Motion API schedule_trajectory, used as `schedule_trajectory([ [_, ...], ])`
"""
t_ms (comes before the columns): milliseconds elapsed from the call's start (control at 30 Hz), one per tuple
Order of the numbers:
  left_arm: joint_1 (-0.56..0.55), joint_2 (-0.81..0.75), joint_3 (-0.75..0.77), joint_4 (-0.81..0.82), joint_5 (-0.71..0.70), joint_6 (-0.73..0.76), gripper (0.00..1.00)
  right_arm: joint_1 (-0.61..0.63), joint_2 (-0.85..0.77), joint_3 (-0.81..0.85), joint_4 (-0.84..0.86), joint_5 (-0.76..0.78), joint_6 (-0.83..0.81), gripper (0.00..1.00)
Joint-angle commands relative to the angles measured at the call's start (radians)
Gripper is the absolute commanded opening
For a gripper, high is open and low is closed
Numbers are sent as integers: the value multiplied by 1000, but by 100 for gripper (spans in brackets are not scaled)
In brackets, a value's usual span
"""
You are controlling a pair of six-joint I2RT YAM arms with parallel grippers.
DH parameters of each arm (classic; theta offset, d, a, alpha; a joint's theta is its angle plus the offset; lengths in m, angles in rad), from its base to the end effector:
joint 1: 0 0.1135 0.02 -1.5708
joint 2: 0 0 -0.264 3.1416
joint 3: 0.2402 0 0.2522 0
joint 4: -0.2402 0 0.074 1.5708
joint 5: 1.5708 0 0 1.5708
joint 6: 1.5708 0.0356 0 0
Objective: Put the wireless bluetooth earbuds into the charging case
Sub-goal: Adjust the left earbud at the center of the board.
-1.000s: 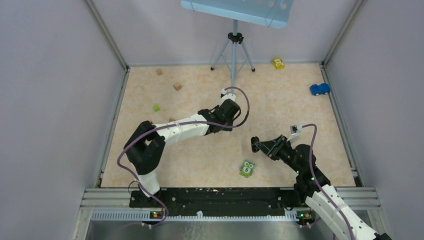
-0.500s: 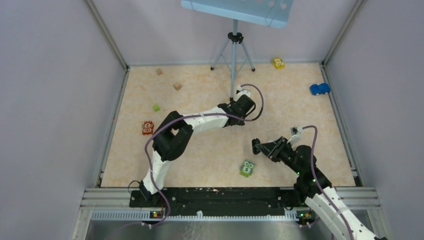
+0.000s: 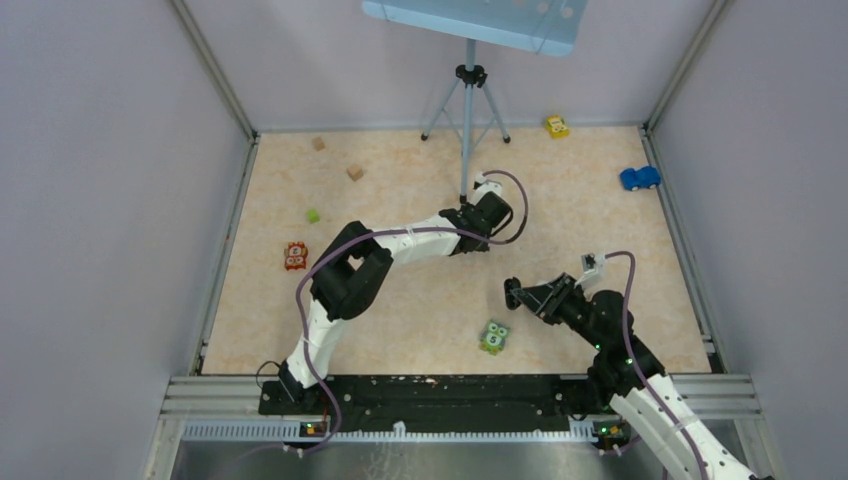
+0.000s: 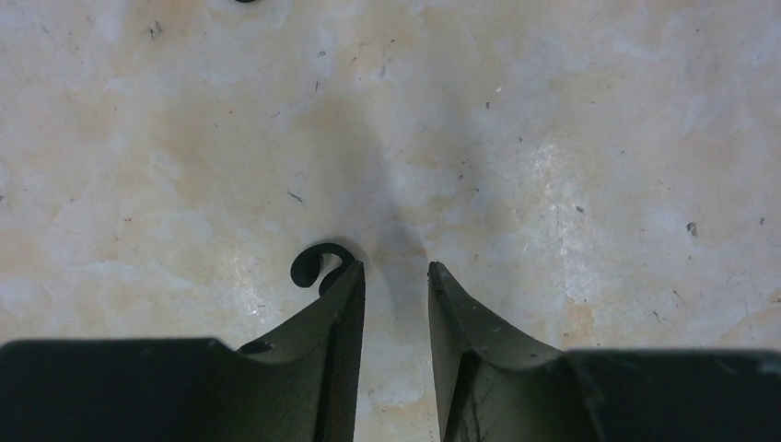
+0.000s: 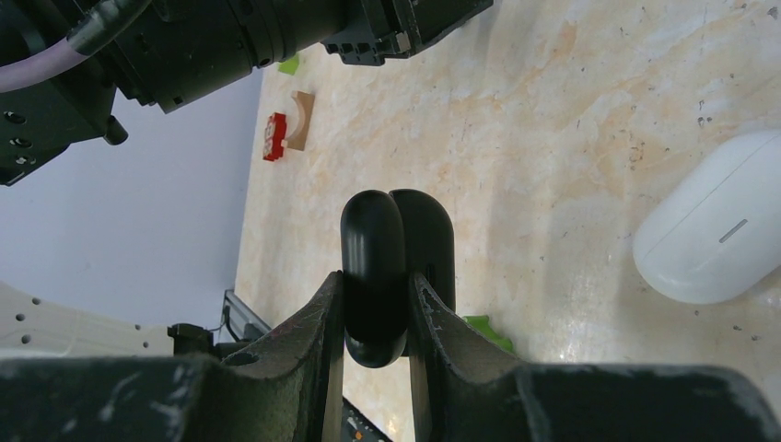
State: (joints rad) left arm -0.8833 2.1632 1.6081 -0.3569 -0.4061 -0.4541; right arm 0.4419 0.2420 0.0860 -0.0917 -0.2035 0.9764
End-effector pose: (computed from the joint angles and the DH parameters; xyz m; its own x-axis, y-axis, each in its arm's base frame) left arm 0.3107 -0.3563 0.1700 -0.6951 0.2115 -0.6871 0.2800 0.9599 0.0122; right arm 0.1059 0.0581 0.1713 -0.6178 0.6053 -0.5019 -0.1501 0.5357 0.8310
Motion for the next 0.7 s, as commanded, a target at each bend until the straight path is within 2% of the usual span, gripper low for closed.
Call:
schedule_trajectory([
  [0,1,-41,8,49,-20,17,37,-4,-8,48,22,5,-11,6],
  [467,10,-2,27,14,-53,-10,37,-5,-9,49,12,3,-13,6],
  [667,10,-44,-61,4,-44,-41,37,-6,-12,40,23,4,-6,6],
])
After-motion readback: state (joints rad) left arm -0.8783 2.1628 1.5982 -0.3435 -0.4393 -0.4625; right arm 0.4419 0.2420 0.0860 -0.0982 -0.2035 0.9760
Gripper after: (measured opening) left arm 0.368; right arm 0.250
